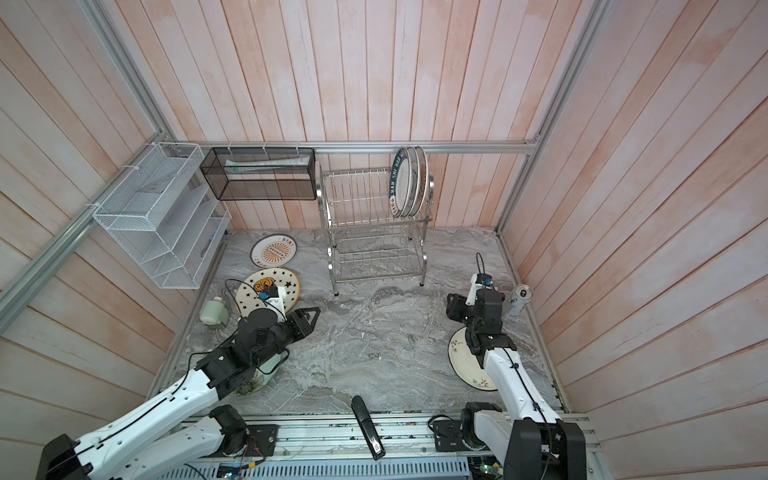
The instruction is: Load the plates into the dish rack
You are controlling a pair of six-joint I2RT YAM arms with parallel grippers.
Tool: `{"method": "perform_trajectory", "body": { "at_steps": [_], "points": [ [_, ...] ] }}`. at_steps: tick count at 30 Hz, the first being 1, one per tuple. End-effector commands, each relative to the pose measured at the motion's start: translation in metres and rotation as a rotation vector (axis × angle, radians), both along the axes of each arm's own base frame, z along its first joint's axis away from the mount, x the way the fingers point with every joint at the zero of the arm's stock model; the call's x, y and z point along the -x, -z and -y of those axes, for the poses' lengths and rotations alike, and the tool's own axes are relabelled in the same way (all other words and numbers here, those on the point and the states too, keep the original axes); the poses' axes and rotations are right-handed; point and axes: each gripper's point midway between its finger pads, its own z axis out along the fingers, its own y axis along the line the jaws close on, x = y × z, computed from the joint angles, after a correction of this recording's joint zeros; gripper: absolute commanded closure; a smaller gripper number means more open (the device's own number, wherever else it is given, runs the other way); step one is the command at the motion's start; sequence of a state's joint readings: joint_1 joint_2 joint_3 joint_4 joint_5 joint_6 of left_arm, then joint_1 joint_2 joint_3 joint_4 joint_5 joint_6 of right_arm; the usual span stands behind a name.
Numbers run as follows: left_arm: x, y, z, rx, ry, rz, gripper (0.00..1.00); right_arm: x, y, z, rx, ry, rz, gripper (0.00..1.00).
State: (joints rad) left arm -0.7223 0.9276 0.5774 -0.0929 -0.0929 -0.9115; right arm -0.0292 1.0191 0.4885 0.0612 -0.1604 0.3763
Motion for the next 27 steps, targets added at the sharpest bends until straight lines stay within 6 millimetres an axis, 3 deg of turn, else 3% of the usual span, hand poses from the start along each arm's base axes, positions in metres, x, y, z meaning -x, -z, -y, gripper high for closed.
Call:
{"method": "perform_trajectory", "body": {
  "at_steps": [1, 9, 11, 12, 21, 27],
  "points": [
    [0.005, 0.007, 0.044, 0.078, 0.111, -0.025, 0.5, 0.009, 0.005, 0.009, -0.04, 0.057, -0.031, 0.48],
    [0.015, 0.033, 0.16, 0.086, 0.358, -0.151, 0.53, 0.009, 0.006, 0.008, -0.102, 0.063, -0.051, 0.47],
    [0.009, 0.039, 0.178, 0.067, 0.379, -0.181, 0.53, 0.01, 0.009, 0.011, -0.108, 0.071, -0.069, 0.47],
    [0.02, 0.043, 0.195, 0.06, 0.429, -0.195, 0.53, 0.012, 0.01, 0.013, -0.112, 0.082, -0.078, 0.47],
    [0.031, 0.073, 0.279, 0.118, 0.608, -0.279, 0.53, 0.021, -0.009, 0.035, -0.136, 0.141, -0.031, 0.47],
    [0.052, 0.093, 0.332, 0.157, 0.731, -0.327, 0.54, 0.027, -0.016, 0.044, -0.141, 0.159, -0.005, 0.47]
  ]
}}
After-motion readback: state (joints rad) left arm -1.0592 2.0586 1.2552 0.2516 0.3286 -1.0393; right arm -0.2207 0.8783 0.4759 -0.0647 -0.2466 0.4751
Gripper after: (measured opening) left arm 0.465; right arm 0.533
